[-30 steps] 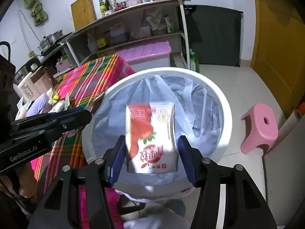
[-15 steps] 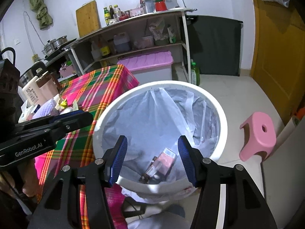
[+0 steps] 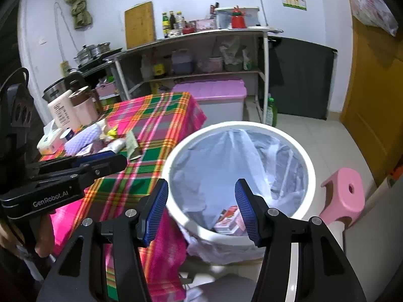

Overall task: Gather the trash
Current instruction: 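Move both tools back over the table toward the remaining trash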

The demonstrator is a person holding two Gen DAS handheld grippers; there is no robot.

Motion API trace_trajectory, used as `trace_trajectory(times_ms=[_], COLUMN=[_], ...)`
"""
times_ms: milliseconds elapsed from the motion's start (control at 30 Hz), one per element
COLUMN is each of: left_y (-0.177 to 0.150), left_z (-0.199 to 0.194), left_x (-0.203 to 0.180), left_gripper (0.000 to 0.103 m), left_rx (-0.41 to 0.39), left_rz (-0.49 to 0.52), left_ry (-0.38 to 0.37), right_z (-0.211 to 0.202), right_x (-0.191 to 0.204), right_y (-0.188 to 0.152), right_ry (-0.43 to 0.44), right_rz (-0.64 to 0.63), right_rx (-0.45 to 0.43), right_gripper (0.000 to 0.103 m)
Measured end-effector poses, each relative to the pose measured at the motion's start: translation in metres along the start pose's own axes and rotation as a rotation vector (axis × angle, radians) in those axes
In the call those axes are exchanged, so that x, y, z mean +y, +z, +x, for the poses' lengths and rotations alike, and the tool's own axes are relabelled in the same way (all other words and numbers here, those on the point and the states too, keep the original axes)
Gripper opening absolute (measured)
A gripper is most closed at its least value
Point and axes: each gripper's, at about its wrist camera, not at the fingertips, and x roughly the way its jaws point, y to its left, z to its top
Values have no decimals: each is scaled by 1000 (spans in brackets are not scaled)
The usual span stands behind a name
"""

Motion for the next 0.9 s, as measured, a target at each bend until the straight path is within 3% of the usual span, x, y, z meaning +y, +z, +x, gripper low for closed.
trace_trajectory(times_ms=[367, 900], left_y=[-20, -54], left_z=[-29, -54], left_x=[28, 98], left_gripper=[46, 46], left_rx=[-36, -53], left_rz=[-53, -182], left_ry=[66, 197], right_z=[5, 37], right_x=[38, 84], right_y=[-8, -13], right_ry=[72, 163], right_rz=[-54, -128], right_rx=[28, 105], right_gripper=[56, 56])
